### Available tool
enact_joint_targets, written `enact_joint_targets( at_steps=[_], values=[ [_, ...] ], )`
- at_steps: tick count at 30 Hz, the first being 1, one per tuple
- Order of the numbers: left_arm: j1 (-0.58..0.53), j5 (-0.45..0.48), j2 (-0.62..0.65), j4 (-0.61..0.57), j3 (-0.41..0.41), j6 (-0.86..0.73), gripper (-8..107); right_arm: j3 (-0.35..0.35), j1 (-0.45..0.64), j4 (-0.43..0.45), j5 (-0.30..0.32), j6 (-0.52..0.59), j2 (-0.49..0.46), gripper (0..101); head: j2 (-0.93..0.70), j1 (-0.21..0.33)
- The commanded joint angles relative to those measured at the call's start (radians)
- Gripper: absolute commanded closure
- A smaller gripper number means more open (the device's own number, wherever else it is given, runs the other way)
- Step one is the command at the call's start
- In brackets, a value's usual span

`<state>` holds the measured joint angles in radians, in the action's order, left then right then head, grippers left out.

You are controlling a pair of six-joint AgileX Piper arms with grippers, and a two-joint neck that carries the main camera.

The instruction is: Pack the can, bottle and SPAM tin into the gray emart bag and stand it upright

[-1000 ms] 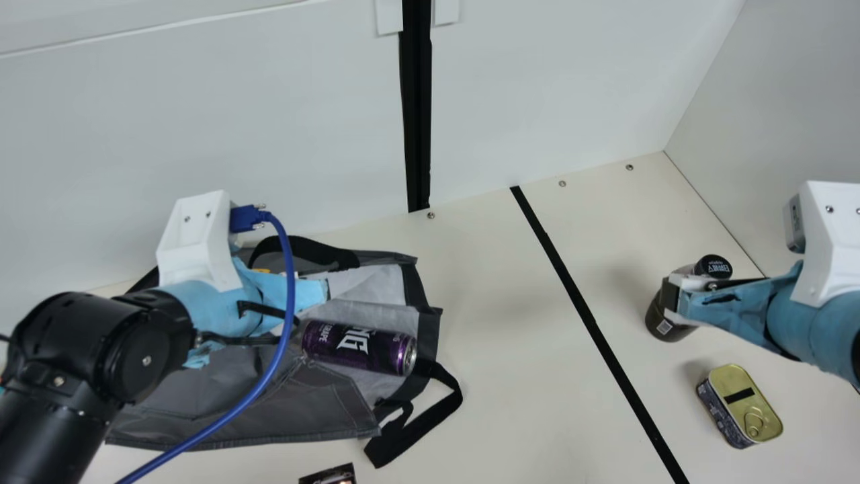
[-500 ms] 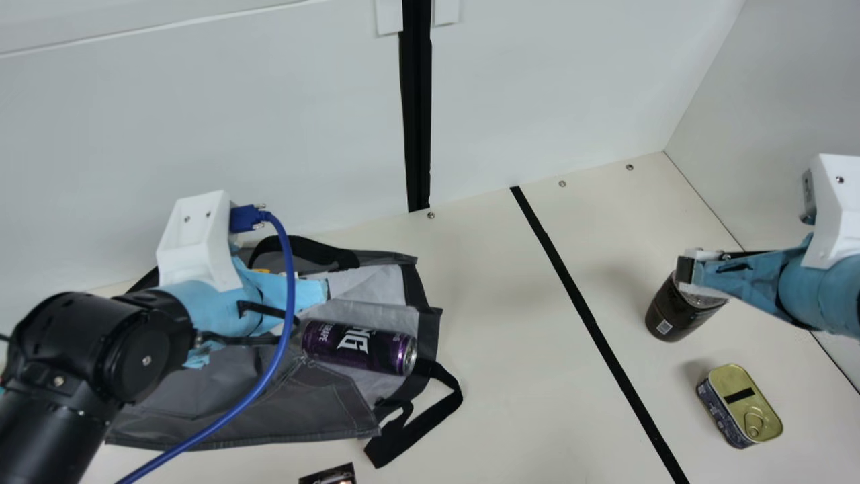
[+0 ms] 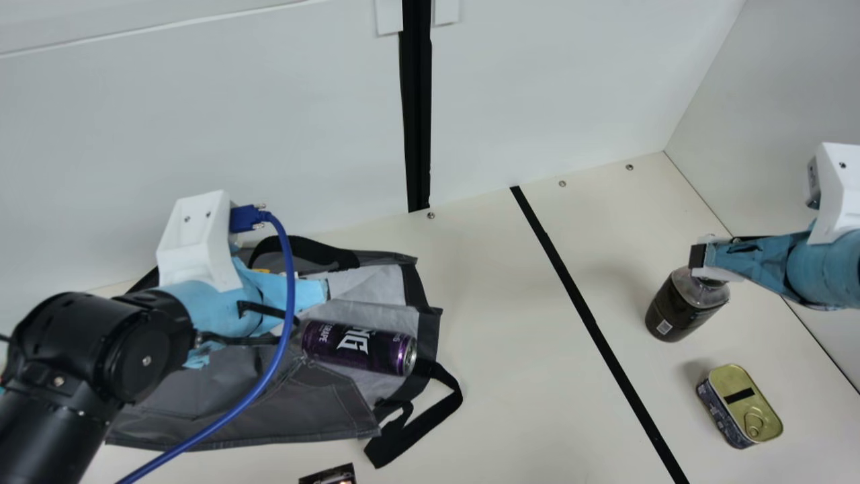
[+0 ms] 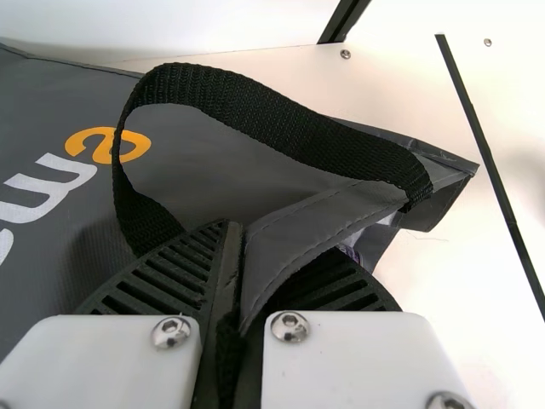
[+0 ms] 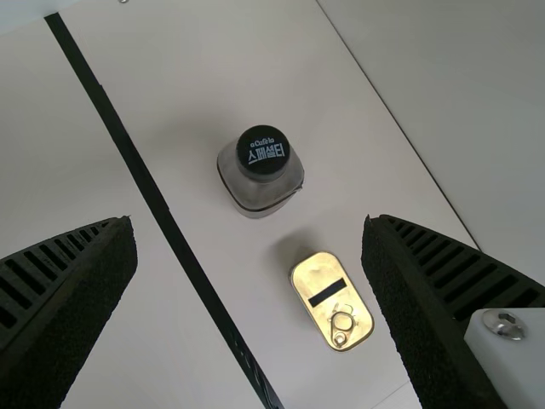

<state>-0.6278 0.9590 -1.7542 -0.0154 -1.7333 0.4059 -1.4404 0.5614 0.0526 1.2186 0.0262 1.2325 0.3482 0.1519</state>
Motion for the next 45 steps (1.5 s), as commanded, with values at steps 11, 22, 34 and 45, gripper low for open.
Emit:
enact_joint_targets(
  at_steps=[11, 22, 34, 45],
  values=[
    [0.0, 0.0, 0.0, 0.0, 0.0, 0.0, 107, -0.035, 0.022, -0.01, 0.001, 0.013, 0.084, 6, 0.001, 0.023],
    [0.0, 0.0, 0.0, 0.0, 0.0, 0.0, 107, -0.069, 0.041, -0.025, 0.001, 0.025, 0.172, 6, 0.001, 0.023],
    [0.0, 0.0, 0.0, 0.0, 0.0, 0.0, 107, -0.11, 0.043, -0.042, 0.001, 0.033, 0.268, 6, 0.001, 0.023],
    [0.0, 0.0, 0.0, 0.0, 0.0, 0.0, 107, -0.123, 0.042, -0.052, -0.014, 0.038, 0.346, 6, 0.001, 0.023]
  ],
)
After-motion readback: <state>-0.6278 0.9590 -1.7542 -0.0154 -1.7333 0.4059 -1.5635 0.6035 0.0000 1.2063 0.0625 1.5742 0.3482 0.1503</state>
